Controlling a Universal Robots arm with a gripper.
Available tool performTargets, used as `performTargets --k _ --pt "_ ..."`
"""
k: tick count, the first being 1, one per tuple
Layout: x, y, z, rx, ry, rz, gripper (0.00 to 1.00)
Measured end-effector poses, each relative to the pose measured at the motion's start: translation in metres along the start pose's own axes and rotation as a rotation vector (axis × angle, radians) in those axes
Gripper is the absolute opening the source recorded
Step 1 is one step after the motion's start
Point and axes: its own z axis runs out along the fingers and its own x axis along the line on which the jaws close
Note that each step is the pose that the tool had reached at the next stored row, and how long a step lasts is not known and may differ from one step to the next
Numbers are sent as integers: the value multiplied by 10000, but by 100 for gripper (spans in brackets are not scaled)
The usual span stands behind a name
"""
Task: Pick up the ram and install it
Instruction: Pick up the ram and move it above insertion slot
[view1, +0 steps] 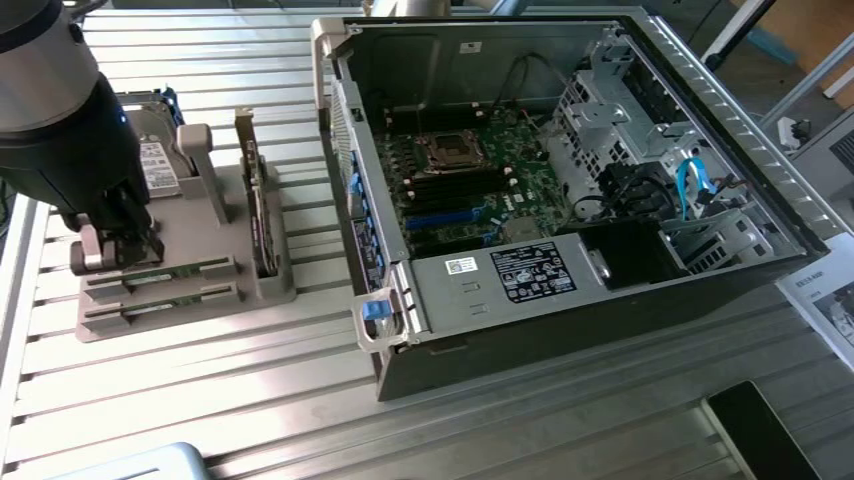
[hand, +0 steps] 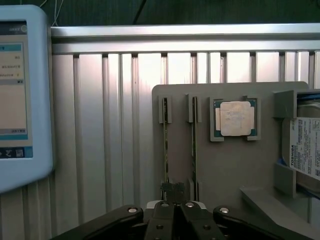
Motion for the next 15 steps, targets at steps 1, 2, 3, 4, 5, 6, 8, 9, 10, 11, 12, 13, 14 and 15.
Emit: performTargets --k 1,2,3,4,5,6,8,9,10,11,12,13,14,15 --pt "0 0 10 1 -1 0 11" --pt "0 0 18 1 -1 0 11" --pt "0 0 23 -1 0 0 11" --pt "0 0 24 -1 0 0 11" --pt "0 0 24 -1 2 0 11" --pt "0 0 25 1 0 -1 11" --pt "0 0 26 1 0 0 11" --pt "0 0 28 1 -1 -1 11" --pt "-1 0 40 4 -2 0 11" --pt "-1 0 54 1 0 0 11" --pt "-1 1 71 2 -1 0 11" --pt "-1 1 81 1 0 0 11" --pt "-1 1 91 0 1 -1 11" --pt "-1 1 100 0 1 -1 11"
